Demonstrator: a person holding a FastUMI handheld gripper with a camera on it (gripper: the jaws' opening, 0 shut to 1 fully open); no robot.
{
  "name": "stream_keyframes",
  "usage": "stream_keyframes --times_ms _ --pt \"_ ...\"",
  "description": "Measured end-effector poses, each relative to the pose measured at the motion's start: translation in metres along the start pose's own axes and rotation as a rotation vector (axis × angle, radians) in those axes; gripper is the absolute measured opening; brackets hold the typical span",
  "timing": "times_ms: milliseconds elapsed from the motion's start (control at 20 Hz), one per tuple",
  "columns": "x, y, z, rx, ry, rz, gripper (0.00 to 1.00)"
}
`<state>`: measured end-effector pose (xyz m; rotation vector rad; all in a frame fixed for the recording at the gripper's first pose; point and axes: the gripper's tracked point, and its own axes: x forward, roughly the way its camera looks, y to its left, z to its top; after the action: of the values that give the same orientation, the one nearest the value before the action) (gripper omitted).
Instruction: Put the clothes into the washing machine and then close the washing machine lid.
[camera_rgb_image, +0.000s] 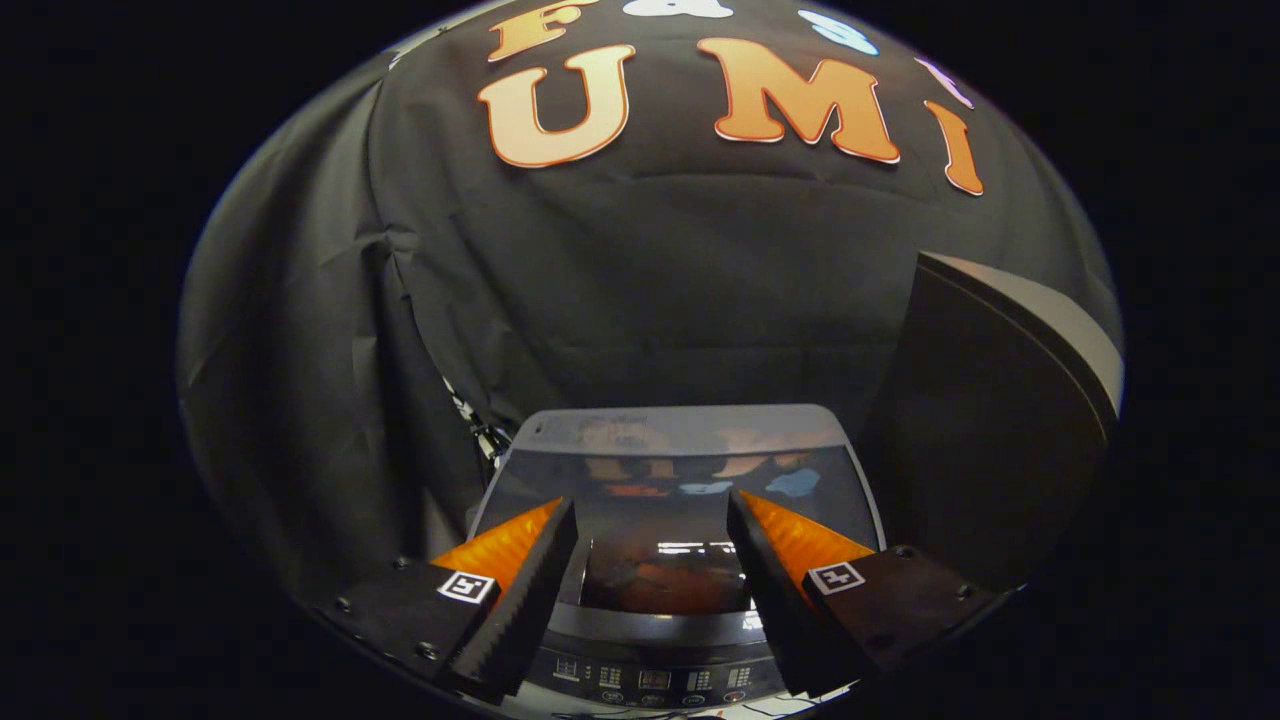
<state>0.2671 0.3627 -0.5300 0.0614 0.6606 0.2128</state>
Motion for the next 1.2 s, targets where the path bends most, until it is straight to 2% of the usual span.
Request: stream_keyframes --times_ms 400,800,1200 --pt "-0.029 -0.003 0.036 -0.014 -0.061 0.006 0.98" --pt "-0.084 -0.002 0.095 -0.017 -0.162 0.027 0.98" --pt "-0.196 -0.014 0.178 -0.049 -0.334 0.038 0.97"
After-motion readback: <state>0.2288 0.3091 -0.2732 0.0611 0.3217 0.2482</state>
